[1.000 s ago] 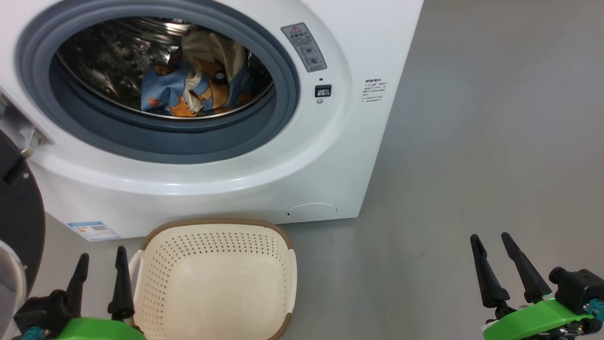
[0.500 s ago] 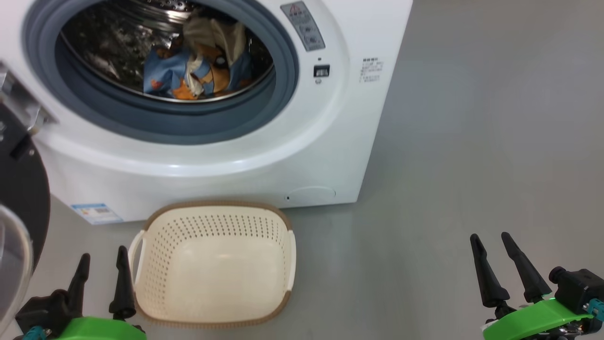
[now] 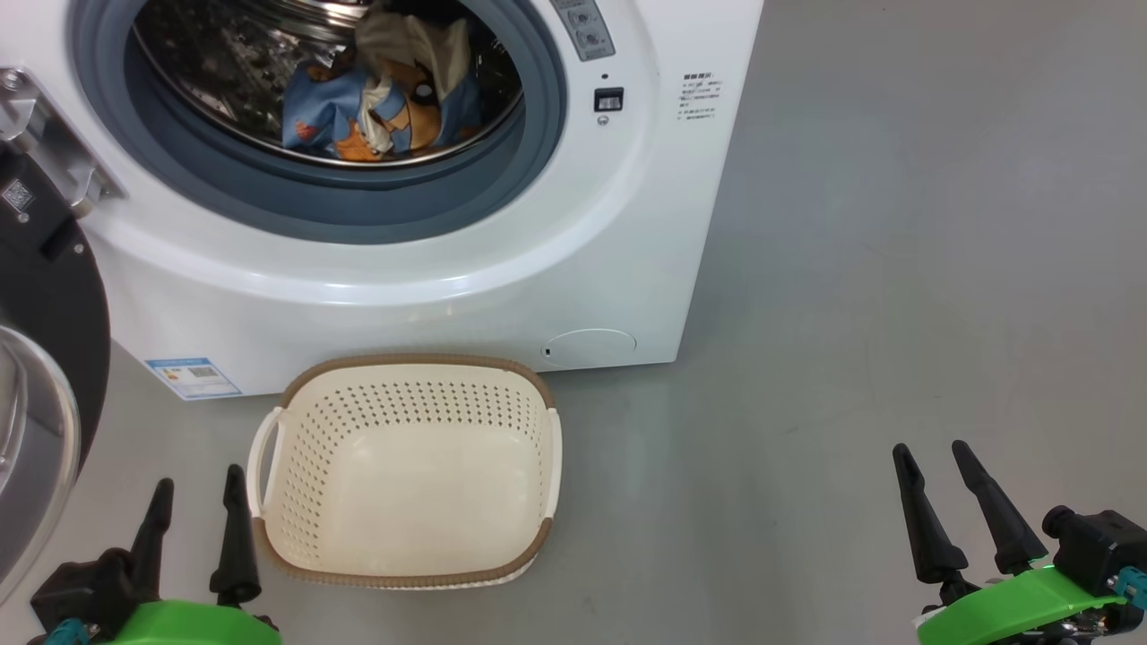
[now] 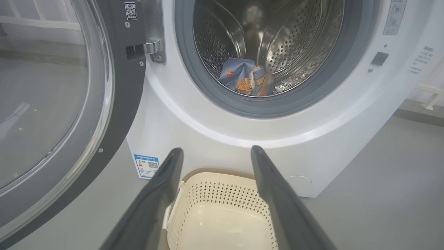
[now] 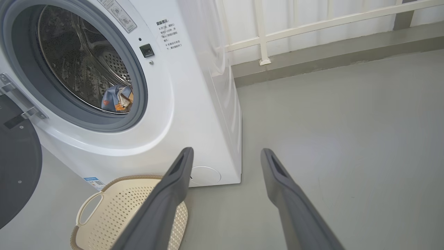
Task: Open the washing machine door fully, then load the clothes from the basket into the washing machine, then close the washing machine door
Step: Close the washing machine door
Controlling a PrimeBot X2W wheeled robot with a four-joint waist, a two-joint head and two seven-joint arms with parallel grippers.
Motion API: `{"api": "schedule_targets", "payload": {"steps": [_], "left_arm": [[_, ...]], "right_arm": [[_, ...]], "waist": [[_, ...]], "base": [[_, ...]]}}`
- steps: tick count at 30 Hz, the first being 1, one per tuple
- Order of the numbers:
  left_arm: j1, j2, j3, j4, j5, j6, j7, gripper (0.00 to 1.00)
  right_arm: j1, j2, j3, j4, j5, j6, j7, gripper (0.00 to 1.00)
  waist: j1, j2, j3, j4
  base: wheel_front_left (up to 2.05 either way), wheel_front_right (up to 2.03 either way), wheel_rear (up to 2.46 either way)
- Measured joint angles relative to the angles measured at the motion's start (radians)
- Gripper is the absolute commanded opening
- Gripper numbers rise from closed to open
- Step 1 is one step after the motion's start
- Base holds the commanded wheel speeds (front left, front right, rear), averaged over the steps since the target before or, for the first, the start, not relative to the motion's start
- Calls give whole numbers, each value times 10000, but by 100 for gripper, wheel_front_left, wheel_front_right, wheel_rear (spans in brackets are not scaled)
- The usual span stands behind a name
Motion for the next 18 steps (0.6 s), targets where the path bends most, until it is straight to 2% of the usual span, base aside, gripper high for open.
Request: {"api": "schedule_targets", "payload": {"steps": [9, 18], "left_arm": [[1, -69, -38, 102, -113, 0, 0, 100], [327, -351, 309, 253, -165, 0, 0, 100]], "right_arm": [[1, -86, 157, 2, 0, 0, 0, 100], [-2, -334, 872, 105, 0, 0, 0, 100]], "waist": [[0, 0, -33, 327], [0, 0, -161, 1288]], "base": [[0, 0, 0], [0, 0, 0]]}}
